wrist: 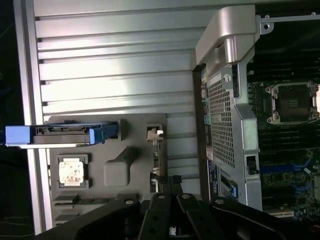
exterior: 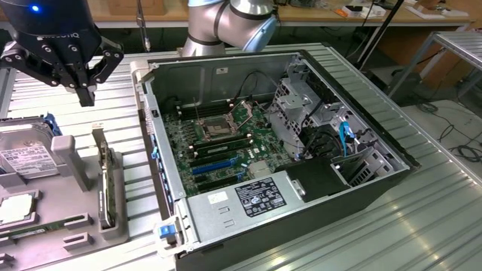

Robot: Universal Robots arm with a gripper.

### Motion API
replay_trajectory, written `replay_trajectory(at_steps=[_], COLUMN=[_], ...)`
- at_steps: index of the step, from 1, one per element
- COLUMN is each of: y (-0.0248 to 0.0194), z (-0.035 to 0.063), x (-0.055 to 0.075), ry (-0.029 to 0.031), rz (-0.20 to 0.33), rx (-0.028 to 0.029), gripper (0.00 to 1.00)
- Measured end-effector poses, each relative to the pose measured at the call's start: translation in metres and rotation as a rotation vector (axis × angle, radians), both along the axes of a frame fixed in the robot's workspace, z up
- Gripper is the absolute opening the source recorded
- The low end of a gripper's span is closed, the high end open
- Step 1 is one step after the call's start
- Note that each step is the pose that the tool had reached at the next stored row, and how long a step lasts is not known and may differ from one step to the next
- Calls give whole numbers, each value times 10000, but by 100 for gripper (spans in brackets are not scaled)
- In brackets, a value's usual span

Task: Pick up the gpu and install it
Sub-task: 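Reach for the gpu, then pick up the gpu and move the gpu toward the slot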

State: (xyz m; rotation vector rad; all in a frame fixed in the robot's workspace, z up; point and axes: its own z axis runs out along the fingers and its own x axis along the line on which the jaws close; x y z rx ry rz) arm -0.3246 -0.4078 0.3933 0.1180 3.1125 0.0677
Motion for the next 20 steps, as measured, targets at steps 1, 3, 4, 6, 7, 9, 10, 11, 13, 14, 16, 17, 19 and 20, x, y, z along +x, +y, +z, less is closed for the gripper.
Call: replay_trajectory(at_steps=[1, 3, 4, 6, 7, 9, 10, 11, 13, 14, 16, 17, 19, 20], y=[0, -2, -4, -5, -4, -5, -4, -4, -4, -4, -4, -4, -5, -4], z=[0, 0, 0, 0, 0, 0, 0, 0, 0, 0, 0, 0, 0, 0], x=[-16, -79, -115, -121, -121, -121, -121, -121, -122, -122, -122, -122, -122, -122], ry=[0, 1, 0, -1, 0, 0, 0, 0, 0, 0, 0, 0, -1, 0], rz=[0, 0, 0, 1, 0, 0, 0, 0, 0, 0, 0, 0, 0, 0], rx=[0, -1, 0, 0, 0, 0, 0, 0, 0, 0, 0, 0, 0, 0], gripper=[11, 11, 11, 11, 11, 11, 11, 11, 11, 11, 11, 11, 11, 11])
